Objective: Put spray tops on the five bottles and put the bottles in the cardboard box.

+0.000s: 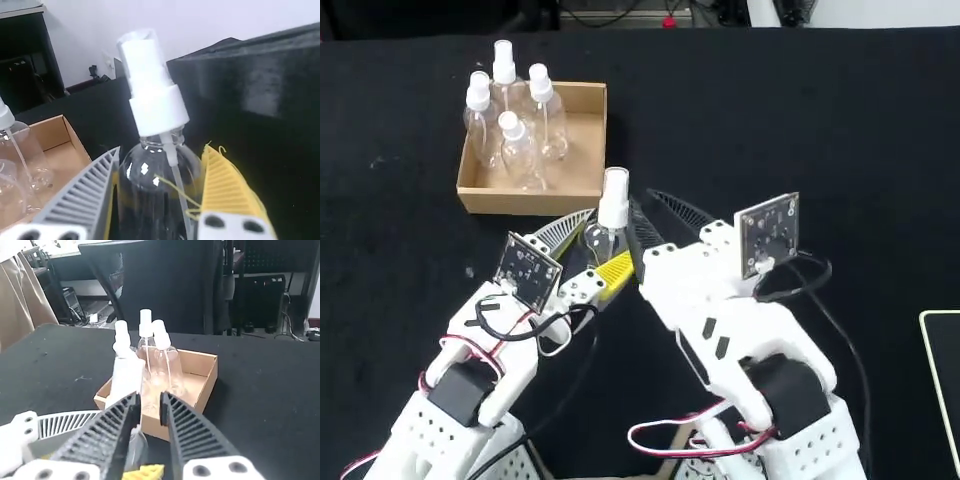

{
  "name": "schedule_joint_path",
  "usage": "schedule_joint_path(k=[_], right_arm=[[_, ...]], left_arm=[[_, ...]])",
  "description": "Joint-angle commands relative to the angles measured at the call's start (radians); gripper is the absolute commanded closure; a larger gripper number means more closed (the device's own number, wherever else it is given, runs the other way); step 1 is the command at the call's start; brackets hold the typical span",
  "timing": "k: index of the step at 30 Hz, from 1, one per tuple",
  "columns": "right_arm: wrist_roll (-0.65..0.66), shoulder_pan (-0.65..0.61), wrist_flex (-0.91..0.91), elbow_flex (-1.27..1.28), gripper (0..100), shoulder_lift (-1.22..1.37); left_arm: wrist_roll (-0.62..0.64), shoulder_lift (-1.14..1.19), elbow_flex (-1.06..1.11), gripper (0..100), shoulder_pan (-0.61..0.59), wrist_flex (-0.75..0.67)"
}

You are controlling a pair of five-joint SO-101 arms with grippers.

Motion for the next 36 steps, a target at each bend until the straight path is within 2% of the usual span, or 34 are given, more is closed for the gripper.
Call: schedule_joint_path(k=[1, 6, 11, 19, 23, 28, 32, 36], right_arm=[[0.011, -0.011, -0.023, -0.005, 93.6, 0.022], [0.012, -0.052, 0.032, -0.004, 93.6, 0.025], [0.095, -0.052, 0.058, -0.008, 93.5, 0.025], [0.101, 0.083, 0.144, -0.163, 93.5, 0.025], [0.103, 0.155, 0.144, -0.162, 93.5, 0.035], [0.097, 0.175, 0.138, -0.062, 93.5, 0.025], [0.092, 0.173, 0.049, 0.067, 93.6, 0.025], [0.008, 0.135, -0.057, 0.213, 93.6, 0.025]], left_arm=[[-0.012, -0.011, -0.039, 85, -0.007, -0.025], [-0.012, -0.008, -0.041, 85, -0.007, -0.026], [-0.008, -0.011, -0.041, 85, -0.036, -0.026], [-0.008, -0.012, -0.041, 85, -0.099, -0.049], [-0.008, -0.003, -0.038, 85, -0.133, -0.121], [-0.006, -0.003, -0.031, 85, -0.228, -0.221], [-0.006, 0.005, -0.033, 85, -0.285, -0.258], [-0.006, 0.103, -0.059, 85, -0.323, -0.339]])
